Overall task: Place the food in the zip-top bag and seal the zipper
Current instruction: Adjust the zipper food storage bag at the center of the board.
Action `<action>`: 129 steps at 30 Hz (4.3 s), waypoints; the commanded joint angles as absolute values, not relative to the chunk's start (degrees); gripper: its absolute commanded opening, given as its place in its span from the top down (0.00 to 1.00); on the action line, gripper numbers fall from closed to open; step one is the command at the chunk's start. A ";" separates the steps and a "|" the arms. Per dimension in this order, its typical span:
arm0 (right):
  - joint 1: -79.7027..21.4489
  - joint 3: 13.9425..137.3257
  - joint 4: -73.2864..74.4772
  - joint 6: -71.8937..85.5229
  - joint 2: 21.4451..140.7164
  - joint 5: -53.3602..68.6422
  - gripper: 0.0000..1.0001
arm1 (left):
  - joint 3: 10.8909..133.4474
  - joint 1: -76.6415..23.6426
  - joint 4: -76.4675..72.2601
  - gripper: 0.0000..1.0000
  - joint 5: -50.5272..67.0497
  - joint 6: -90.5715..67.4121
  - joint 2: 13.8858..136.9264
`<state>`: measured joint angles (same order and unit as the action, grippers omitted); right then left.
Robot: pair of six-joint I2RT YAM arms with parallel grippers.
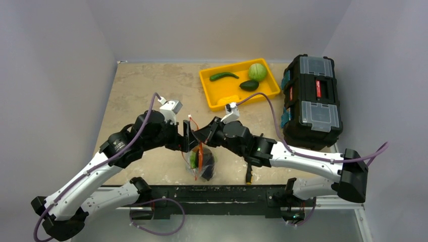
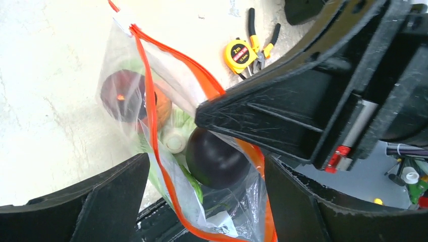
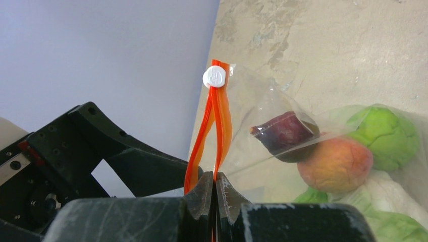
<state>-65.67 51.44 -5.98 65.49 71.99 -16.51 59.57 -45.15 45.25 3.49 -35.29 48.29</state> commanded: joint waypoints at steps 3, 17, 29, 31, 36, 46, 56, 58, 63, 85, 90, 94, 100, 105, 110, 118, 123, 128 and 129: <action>-67.58 58.05 -0.10 61.78 70.94 -23.55 1.00 | 61.19 -45.57 44.57 0.11 5.43 -36.04 48.34; -71.18 70.51 19.13 72.54 77.45 -34.03 1.00 | 69.72 -60.48 51.10 0.15 -18.29 -35.58 58.79; -71.11 62.51 7.00 64.44 70.48 -28.92 0.69 | 64.05 -61.61 44.71 0.92 -19.71 -35.45 56.08; -70.91 59.96 1.96 55.18 67.57 -27.24 0.49 | 64.13 -61.27 44.43 1.00 -18.37 -34.03 55.70; -64.25 55.93 -4.33 29.12 61.24 -11.51 0.20 | 62.86 -54.62 42.19 1.00 -2.44 -28.42 54.18; -39.73 46.80 -12.14 7.04 59.03 36.49 0.01 | 65.36 -41.26 46.54 1.00 33.04 -9.58 58.62; -28.39 36.89 -44.26 24.48 68.04 71.37 0.04 | 64.44 -38.34 49.44 1.00 37.43 -3.73 58.20; -28.45 35.12 -50.19 28.68 69.08 72.10 0.04 | 64.11 -37.06 49.21 1.00 37.83 -3.33 57.74; -28.56 35.25 -47.23 26.57 70.54 70.91 0.04 | 63.95 -36.51 49.01 1.00 43.89 -3.14 58.83; -30.49 36.55 -45.73 30.96 70.02 65.29 1.00 | 73.20 -36.56 55.93 0.65 29.12 -5.97 62.05; -30.65 40.19 -39.10 34.37 69.24 58.51 1.00 | 78.14 -38.90 53.31 0.27 19.43 -8.50 60.98; -30.78 42.81 -31.57 36.28 67.75 52.78 1.00 | 81.09 -51.39 50.79 0.25 1.21 -6.67 63.47; -30.81 42.72 -28.24 37.67 66.16 49.42 1.00 | 82.42 -57.07 48.22 0.41 -8.37 -9.01 64.48; -30.78 43.77 -23.14 38.56 65.19 45.80 1.00 | 81.80 -66.76 50.84 0.40 -24.31 -10.35 65.00; -30.77 45.87 -14.00 39.17 62.78 39.04 1.00 | 87.91 -77.65 65.31 0.35 -46.48 -18.85 74.53; -30.78 46.75 -13.54 40.14 61.26 37.76 1.00 | 94.33 -85.80 87.81 0.40 -65.01 -40.35 88.14; -30.78 46.90 -13.19 39.48 60.80 37.79 1.00 | 98.70 -85.72 102.48 0.46 -70.10 -54.29 94.04; -30.85 46.36 -13.79 39.11 60.16 37.88 1.00 | 93.26 -84.59 93.39 0.53 -65.93 -45.29 90.84; -30.85 46.26 -13.80 39.09 60.10 37.84 1.00 | 91.19 -84.17 88.82 0.55 -64.19 -41.44 89.06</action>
<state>-30.74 43.72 -11.46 39.00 62.24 38.44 95.42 -85.43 86.76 -64.82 -47.31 94.67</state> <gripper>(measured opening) 0.057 0.486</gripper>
